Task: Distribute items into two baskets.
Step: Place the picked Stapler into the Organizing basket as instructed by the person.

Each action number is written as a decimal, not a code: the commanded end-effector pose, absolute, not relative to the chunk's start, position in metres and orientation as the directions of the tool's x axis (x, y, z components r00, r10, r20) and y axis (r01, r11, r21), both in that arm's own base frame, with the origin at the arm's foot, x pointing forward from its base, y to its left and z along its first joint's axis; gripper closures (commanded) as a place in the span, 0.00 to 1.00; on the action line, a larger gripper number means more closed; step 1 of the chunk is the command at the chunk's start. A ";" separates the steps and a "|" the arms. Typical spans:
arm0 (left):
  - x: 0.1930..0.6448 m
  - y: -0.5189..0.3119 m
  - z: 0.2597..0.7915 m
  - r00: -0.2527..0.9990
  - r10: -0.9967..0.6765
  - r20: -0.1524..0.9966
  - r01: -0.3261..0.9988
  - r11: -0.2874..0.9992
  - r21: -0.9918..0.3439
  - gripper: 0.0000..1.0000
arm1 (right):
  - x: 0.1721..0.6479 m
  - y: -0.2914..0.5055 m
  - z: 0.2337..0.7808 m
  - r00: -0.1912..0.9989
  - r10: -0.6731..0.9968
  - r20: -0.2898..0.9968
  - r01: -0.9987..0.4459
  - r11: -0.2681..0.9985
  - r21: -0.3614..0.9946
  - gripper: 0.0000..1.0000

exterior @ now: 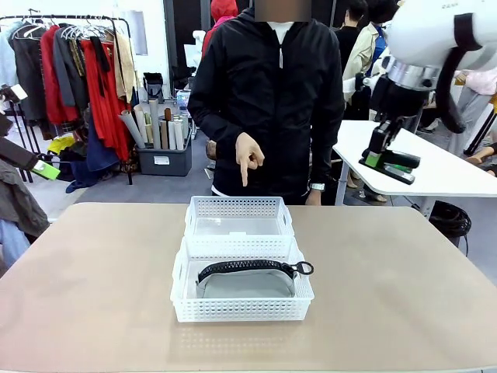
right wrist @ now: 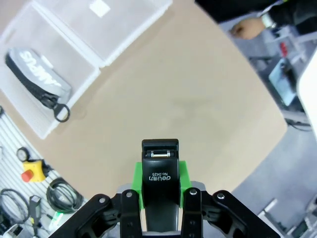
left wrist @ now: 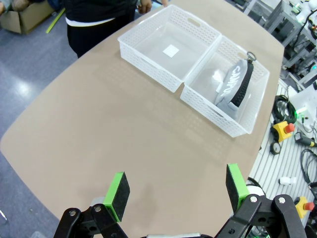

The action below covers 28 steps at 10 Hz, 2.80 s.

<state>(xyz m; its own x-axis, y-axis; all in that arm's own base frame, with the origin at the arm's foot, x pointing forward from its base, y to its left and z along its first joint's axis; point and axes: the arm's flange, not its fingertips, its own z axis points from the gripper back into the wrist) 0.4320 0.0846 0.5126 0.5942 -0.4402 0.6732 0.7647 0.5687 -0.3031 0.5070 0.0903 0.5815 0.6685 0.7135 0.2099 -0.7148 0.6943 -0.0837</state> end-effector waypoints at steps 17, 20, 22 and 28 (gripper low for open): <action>0.431 0.084 0.513 0.592 -0.441 0.675 0.766 0.568 -0.301 0.00 | 0.597 0.330 0.498 0.417 0.887 0.200 -0.894 0.439 -0.083 1.00; 0.431 0.084 0.513 0.592 -0.441 0.675 0.766 0.568 -0.301 0.00 | 0.609 0.351 0.476 0.397 0.899 0.184 -0.904 0.418 -0.094 1.00; 0.431 0.084 0.513 0.592 -0.441 0.675 0.766 0.568 -0.301 0.00 | 0.612 0.361 0.462 0.388 0.902 0.188 -0.908 0.409 -0.094 1.00; 0.431 0.084 0.513 0.592 -0.441 0.675 0.766 0.568 -0.301 0.00 | 0.612 0.385 0.432 0.329 0.923 0.197 -0.932 0.351 -0.086 1.00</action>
<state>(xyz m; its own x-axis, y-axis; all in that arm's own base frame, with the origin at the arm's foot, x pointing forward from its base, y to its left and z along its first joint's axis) 0.4320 0.0846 0.5126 0.5944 -0.4404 0.6729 0.7645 0.5690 -0.3029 0.6076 0.3807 0.4265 0.3427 0.9185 0.1973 -0.9300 0.3614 -0.0666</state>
